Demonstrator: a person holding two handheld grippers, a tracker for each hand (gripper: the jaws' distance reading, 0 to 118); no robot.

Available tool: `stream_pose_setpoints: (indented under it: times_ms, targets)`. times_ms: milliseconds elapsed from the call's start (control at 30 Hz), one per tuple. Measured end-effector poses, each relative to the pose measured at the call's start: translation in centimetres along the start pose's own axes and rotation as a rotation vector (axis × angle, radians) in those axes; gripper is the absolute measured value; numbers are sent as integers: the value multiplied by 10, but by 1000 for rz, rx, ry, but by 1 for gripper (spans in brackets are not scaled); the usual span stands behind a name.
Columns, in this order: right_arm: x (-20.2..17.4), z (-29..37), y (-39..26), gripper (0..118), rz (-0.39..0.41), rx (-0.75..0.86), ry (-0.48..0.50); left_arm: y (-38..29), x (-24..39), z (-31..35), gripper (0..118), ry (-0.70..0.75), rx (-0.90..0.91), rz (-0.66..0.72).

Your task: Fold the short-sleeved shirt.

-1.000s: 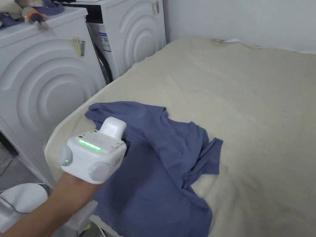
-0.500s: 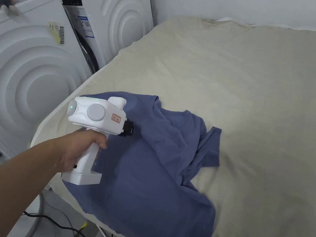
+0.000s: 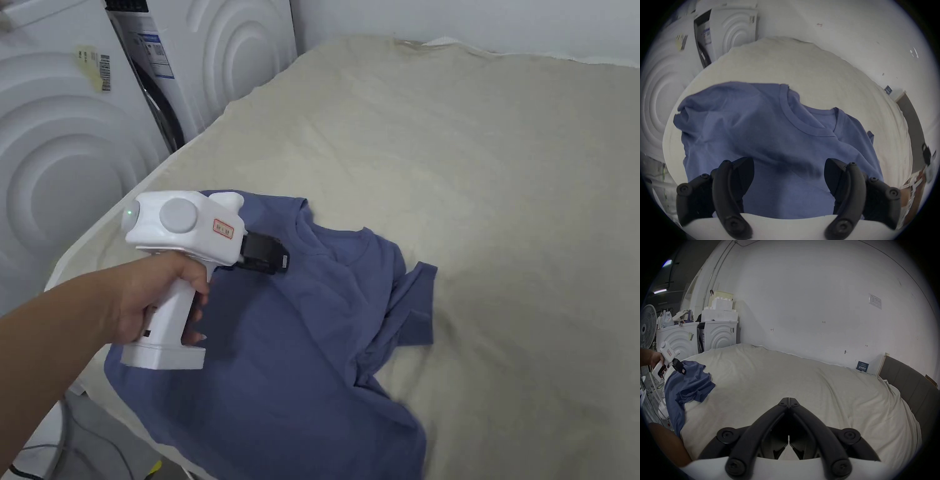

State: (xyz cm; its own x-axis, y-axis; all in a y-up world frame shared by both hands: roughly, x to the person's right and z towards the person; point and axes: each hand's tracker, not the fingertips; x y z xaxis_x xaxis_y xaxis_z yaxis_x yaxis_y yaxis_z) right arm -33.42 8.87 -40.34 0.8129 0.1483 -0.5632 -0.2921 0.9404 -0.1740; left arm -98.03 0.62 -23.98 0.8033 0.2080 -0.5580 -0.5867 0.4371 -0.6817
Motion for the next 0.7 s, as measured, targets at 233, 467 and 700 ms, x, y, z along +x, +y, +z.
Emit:
stream_pose_setpoints:
  times_ms: [233,467,700]
  targets:
    - [1,-4,-3,0,-17,-11,-16,17,19,-32,94,118,-107,70]
    - [3,-5,-8,0,-8,-29,-16,27,8,-55,76,193,-99,80]
    - [1,-6,-11,0,-24,-36,-11,19,-7,-40,5,160,-54,118]
